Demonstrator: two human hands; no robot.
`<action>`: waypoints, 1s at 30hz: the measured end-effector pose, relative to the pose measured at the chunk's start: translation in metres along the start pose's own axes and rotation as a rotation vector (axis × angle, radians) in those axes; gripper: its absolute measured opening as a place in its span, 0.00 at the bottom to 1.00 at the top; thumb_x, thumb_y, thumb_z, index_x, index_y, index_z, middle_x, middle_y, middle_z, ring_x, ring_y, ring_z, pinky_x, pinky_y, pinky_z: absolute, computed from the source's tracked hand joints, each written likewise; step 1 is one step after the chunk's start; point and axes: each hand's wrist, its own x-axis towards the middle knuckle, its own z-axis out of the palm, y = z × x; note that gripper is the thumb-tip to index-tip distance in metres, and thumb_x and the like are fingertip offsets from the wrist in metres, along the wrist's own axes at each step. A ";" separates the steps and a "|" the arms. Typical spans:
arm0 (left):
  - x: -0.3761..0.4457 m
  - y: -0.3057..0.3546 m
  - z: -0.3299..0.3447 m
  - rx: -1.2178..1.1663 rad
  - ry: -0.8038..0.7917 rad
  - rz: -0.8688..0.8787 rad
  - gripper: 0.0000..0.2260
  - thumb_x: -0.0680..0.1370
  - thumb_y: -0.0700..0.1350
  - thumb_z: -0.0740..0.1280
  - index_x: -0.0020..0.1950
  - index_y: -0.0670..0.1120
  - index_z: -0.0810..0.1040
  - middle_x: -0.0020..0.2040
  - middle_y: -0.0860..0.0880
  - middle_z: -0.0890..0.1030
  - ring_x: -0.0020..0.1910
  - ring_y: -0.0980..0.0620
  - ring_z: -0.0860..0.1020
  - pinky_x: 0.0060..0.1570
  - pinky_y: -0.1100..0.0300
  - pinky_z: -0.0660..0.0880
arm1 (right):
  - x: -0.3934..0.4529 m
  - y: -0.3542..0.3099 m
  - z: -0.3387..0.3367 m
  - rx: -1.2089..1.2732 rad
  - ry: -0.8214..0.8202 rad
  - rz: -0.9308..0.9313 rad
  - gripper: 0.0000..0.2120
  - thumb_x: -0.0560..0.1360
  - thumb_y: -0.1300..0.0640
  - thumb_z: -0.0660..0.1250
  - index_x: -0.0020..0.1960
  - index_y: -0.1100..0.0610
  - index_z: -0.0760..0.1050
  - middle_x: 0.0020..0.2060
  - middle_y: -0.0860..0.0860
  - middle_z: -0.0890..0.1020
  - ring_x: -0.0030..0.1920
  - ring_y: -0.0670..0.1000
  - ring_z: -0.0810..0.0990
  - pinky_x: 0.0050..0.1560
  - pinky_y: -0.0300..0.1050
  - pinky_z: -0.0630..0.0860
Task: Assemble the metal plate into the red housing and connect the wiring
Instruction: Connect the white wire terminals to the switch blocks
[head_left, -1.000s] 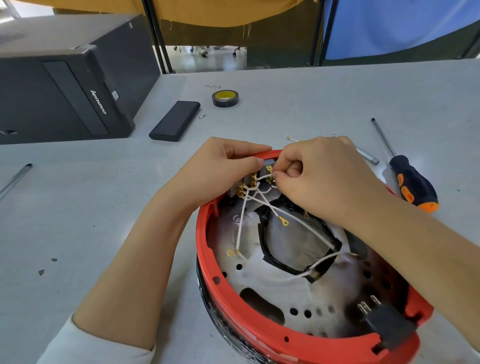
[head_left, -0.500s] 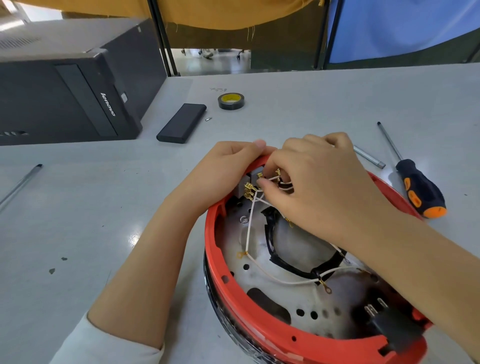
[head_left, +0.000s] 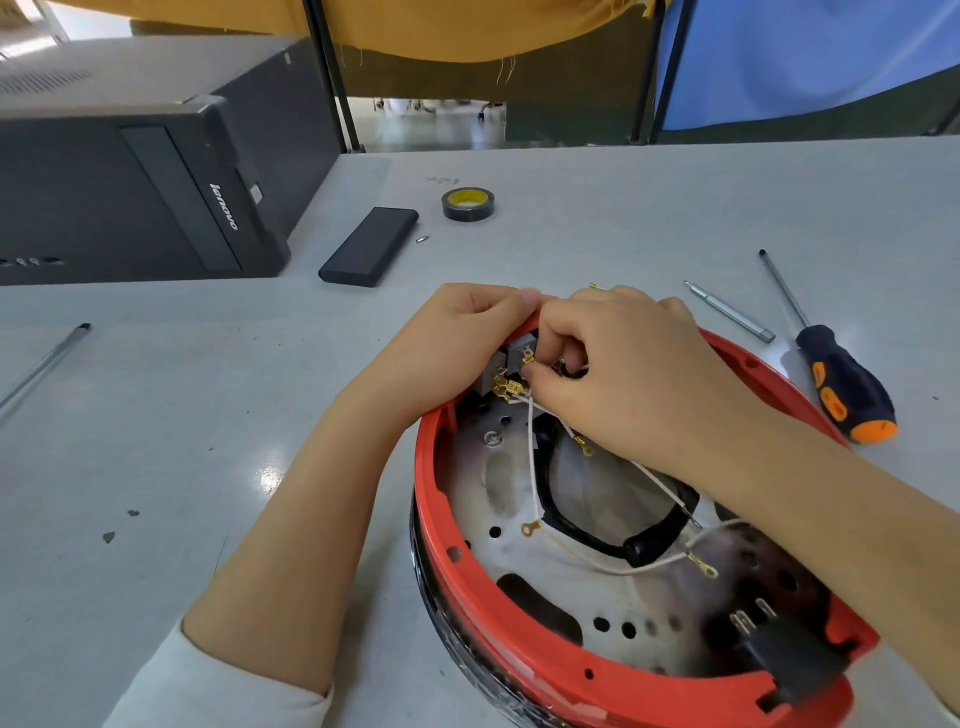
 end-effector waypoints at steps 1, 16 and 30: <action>0.000 0.000 0.000 -0.003 -0.001 -0.003 0.16 0.83 0.50 0.60 0.43 0.55 0.86 0.35 0.49 0.83 0.34 0.56 0.76 0.39 0.62 0.74 | 0.000 0.000 0.000 -0.007 -0.002 -0.007 0.10 0.73 0.49 0.65 0.35 0.49 0.68 0.32 0.44 0.68 0.43 0.49 0.68 0.48 0.48 0.60; 0.000 0.004 0.001 0.050 0.008 -0.016 0.23 0.83 0.51 0.59 0.30 0.59 0.81 0.32 0.42 0.69 0.32 0.50 0.65 0.31 0.61 0.64 | 0.002 -0.002 0.004 0.033 0.029 0.009 0.12 0.71 0.53 0.64 0.33 0.48 0.64 0.31 0.45 0.69 0.41 0.51 0.69 0.45 0.46 0.62; 0.001 -0.001 -0.001 0.053 0.034 -0.044 0.19 0.83 0.51 0.60 0.43 0.39 0.81 0.37 0.39 0.74 0.37 0.47 0.67 0.40 0.56 0.65 | 0.003 -0.003 0.002 0.053 0.014 0.005 0.10 0.72 0.53 0.65 0.34 0.49 0.67 0.28 0.44 0.68 0.42 0.51 0.70 0.50 0.49 0.68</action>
